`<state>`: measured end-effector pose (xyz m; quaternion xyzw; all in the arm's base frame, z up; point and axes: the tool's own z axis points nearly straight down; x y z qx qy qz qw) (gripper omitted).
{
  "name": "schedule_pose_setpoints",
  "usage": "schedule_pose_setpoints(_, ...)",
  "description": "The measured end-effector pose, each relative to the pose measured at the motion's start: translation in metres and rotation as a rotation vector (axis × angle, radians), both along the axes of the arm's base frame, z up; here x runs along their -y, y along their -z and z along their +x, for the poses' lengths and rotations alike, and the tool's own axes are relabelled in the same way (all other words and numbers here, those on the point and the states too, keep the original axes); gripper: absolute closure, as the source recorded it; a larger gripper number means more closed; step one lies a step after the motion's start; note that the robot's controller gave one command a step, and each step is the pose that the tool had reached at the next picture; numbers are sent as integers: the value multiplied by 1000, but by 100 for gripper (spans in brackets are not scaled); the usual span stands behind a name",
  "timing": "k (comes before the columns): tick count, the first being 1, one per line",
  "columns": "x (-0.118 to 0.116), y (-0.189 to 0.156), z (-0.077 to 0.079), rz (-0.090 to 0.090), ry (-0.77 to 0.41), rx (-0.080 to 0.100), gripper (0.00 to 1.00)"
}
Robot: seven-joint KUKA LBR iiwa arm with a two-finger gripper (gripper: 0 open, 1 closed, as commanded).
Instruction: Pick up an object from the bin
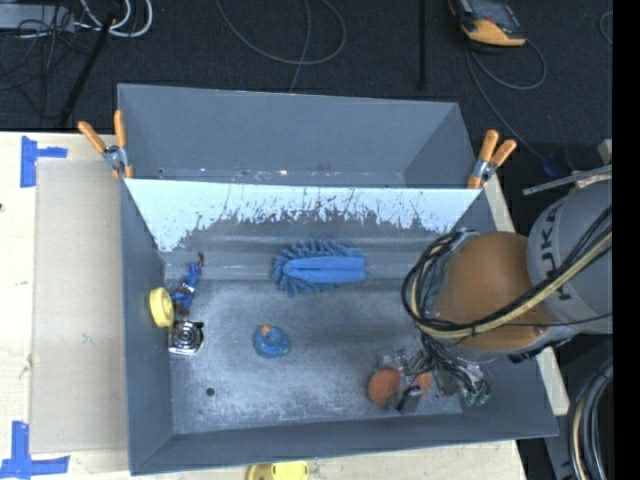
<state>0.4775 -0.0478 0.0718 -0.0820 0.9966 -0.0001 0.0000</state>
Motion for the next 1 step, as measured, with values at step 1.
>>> schedule_pose_setpoints(1,0,-3,0,0,-1,0,100)
